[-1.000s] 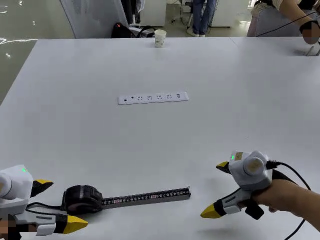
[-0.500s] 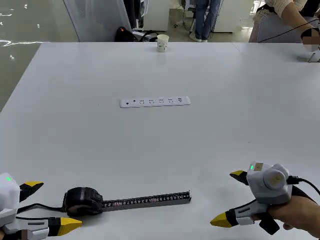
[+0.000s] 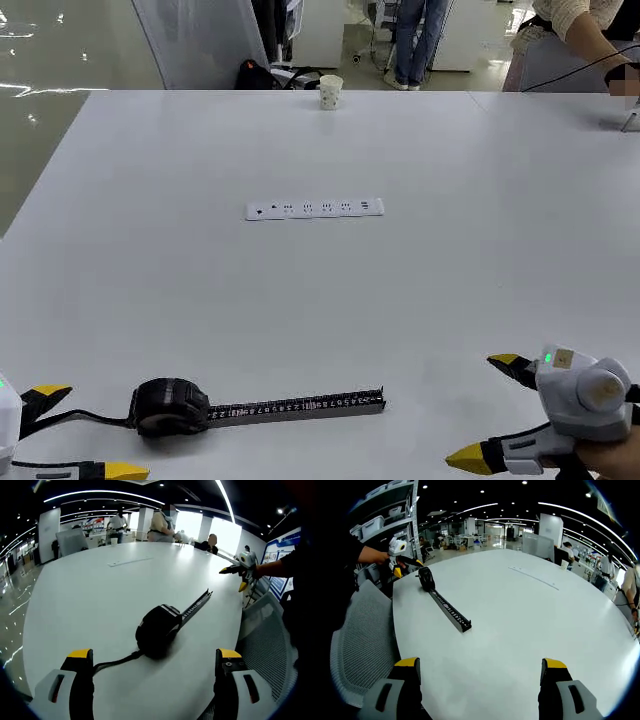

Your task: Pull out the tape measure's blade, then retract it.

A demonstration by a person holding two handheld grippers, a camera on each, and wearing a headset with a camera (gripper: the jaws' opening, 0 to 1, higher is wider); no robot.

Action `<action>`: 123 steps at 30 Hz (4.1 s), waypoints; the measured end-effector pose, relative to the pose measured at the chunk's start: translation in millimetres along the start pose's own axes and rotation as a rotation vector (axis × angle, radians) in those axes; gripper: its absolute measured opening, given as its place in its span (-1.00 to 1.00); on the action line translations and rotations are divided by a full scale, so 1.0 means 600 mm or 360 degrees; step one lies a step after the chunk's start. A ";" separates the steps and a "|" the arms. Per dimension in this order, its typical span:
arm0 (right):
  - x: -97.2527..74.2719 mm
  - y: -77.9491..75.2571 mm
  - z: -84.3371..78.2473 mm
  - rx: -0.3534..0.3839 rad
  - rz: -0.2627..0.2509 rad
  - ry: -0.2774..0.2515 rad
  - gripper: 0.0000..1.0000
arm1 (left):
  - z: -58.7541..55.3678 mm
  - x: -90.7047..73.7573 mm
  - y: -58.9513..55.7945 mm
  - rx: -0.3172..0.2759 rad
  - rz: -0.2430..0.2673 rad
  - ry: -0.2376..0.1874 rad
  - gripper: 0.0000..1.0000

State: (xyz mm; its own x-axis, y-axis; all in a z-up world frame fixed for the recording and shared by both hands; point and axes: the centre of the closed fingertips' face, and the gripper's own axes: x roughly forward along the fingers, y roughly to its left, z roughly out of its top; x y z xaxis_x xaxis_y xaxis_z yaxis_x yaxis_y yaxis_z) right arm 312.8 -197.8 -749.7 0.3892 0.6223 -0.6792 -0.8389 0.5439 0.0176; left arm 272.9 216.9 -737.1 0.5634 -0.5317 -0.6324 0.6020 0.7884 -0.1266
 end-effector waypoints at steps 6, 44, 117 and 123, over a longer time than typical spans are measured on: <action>-0.009 0.008 -0.035 0.0038 -0.0027 0.0033 0.98 | -0.024 -0.010 0.005 0.0010 0.0037 0.0042 0.98; -0.061 0.021 -0.081 0.0113 -0.0118 0.0052 0.98 | -0.058 -0.045 -0.009 0.0079 0.0093 0.0007 0.98; 0.080 0.014 0.065 -0.0470 0.0334 0.0338 0.98 | 0.063 0.090 -0.022 -0.0202 0.0371 -0.0122 0.98; 0.101 0.017 0.069 -0.0515 0.0371 0.0397 0.98 | 0.066 0.097 -0.018 -0.0280 0.0445 -0.0170 0.98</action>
State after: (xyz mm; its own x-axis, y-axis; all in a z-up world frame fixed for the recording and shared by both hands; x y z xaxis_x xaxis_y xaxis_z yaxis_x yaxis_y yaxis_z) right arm 343.9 -131.3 -760.4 0.1065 0.5312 -0.8405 -0.9840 0.1775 -0.0125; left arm 321.6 165.3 -742.5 0.7546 -0.3096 -0.5785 0.3145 0.9445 -0.0952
